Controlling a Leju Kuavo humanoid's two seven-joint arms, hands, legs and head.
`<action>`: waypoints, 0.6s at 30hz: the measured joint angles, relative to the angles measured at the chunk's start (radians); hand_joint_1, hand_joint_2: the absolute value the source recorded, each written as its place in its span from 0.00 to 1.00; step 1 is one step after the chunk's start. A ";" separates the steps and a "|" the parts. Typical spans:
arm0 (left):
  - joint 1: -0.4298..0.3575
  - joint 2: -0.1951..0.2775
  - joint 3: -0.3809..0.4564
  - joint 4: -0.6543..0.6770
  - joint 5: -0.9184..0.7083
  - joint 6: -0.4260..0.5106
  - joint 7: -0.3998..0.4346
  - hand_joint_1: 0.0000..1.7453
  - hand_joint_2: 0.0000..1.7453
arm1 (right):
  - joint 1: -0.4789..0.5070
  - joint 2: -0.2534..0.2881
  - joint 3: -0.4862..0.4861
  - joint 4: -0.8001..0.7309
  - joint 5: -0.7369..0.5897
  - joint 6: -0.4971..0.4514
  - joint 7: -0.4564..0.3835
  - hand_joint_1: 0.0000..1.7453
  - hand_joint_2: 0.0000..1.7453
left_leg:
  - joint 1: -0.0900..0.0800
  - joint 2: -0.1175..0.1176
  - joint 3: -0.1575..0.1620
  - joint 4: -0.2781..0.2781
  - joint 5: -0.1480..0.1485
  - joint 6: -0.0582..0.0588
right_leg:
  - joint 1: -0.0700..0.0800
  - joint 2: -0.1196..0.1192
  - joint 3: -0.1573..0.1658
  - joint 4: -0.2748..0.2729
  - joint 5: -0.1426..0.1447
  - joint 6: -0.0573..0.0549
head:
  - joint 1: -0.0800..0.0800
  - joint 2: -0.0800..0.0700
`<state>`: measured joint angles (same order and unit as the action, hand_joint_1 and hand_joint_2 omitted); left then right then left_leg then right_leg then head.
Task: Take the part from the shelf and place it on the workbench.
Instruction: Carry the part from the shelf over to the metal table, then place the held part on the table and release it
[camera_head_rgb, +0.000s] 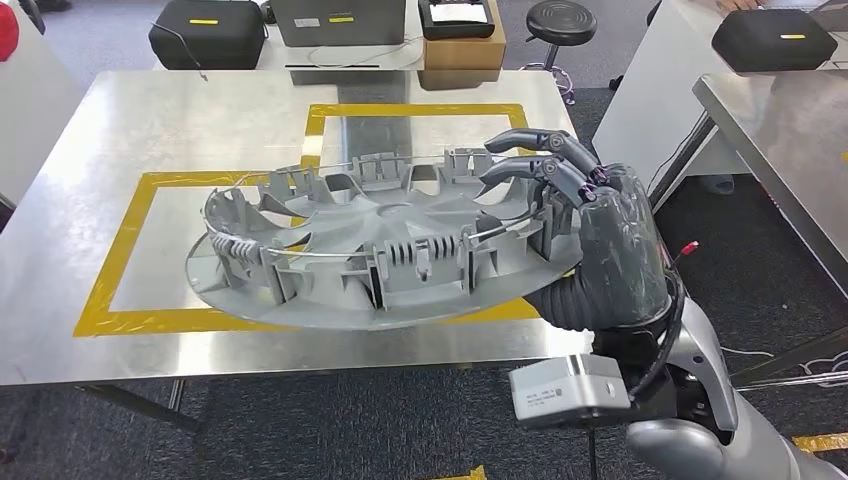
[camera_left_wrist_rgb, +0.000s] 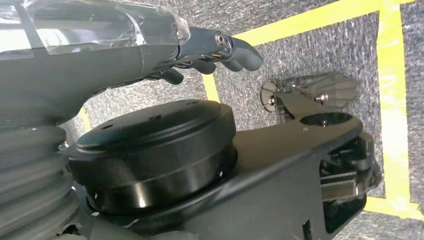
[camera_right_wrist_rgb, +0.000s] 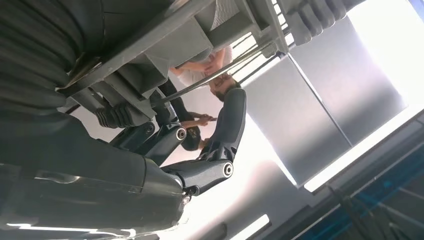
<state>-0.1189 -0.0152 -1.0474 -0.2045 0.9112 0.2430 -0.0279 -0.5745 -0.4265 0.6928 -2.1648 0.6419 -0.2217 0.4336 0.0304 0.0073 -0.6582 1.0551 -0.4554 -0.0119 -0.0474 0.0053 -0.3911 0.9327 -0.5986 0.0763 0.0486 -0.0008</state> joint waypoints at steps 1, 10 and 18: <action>0.000 0.000 0.000 0.000 -0.006 -0.002 0.004 0.00 1.00 | -0.018 0.003 0.007 0.018 -0.016 0.009 0.004 1.00 1.00 | 0.000 0.002 0.000 0.000 0.000 0.000 | 0.000 0.001 0.000 0.000 0.000 0.000 | 0.000 0.000; -0.005 0.008 -0.001 0.000 -0.024 0.003 0.007 0.00 1.00 | -0.130 0.044 0.069 0.173 -0.080 0.049 0.018 1.00 1.00 | -0.001 0.008 0.001 -0.002 0.000 0.000 | 0.000 0.005 -0.001 0.000 0.001 -0.001 | -0.001 0.000; -0.021 0.015 -0.002 0.000 -0.047 -0.016 -0.018 0.00 1.00 | -0.241 0.108 0.152 0.376 -0.145 0.167 0.069 1.00 1.00 | -0.002 0.011 0.002 -0.005 0.001 -0.001 | 0.001 0.006 -0.002 0.000 0.001 -0.001 | -0.003 0.000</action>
<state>-0.1401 0.0001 -1.0492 -0.2045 0.8644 0.2273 -0.0458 -0.8151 -0.3188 0.8447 -1.7884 0.4970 -0.0543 0.5025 0.0284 0.0179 -0.6562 1.0502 -0.4547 -0.0131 -0.0465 0.0114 -0.3928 0.9331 -0.5975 0.0749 0.0458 -0.0008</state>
